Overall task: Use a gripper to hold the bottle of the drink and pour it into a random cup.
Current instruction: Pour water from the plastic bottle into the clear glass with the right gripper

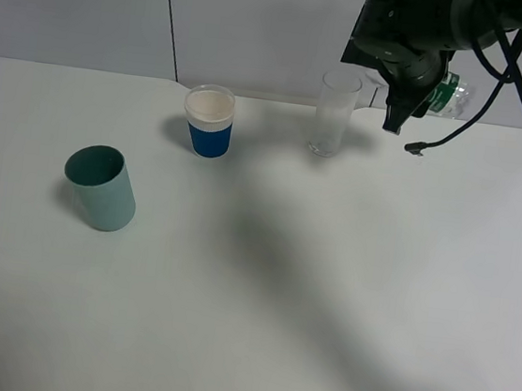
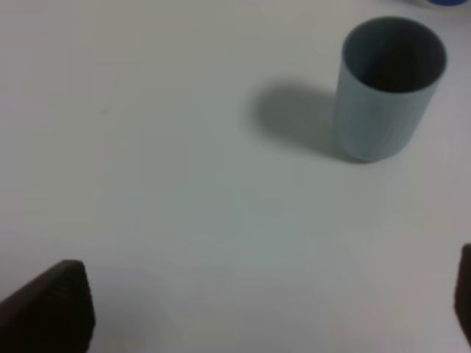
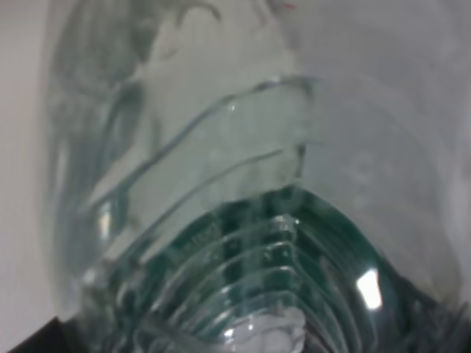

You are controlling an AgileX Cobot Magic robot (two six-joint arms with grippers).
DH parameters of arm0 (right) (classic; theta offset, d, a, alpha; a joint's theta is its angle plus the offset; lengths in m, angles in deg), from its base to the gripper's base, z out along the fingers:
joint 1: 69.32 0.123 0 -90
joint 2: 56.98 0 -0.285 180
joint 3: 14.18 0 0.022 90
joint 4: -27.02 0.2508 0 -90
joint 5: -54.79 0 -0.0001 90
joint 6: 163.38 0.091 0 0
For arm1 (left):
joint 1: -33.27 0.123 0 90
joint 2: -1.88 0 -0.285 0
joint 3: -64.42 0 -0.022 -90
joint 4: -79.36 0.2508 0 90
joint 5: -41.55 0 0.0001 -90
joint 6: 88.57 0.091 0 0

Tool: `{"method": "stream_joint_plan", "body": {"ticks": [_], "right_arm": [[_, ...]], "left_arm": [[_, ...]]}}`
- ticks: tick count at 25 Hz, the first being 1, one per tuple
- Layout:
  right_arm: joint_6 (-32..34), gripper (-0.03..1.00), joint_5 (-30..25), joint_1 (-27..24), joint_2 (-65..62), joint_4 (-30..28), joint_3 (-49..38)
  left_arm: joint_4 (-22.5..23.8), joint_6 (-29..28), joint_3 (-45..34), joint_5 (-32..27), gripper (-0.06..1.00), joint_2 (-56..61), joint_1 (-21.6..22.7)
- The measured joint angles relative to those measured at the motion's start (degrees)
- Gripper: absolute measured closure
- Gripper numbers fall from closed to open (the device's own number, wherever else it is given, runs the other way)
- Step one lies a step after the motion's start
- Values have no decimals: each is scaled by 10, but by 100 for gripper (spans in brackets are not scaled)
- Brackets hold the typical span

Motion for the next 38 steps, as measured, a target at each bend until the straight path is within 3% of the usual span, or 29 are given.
{"method": "stream_joint_plan", "body": {"ticks": [38], "right_arm": [[-37, 42, -15, 10, 14, 16, 47]], "left_arm": [[0, 0, 0, 0, -5, 0, 0]]}}
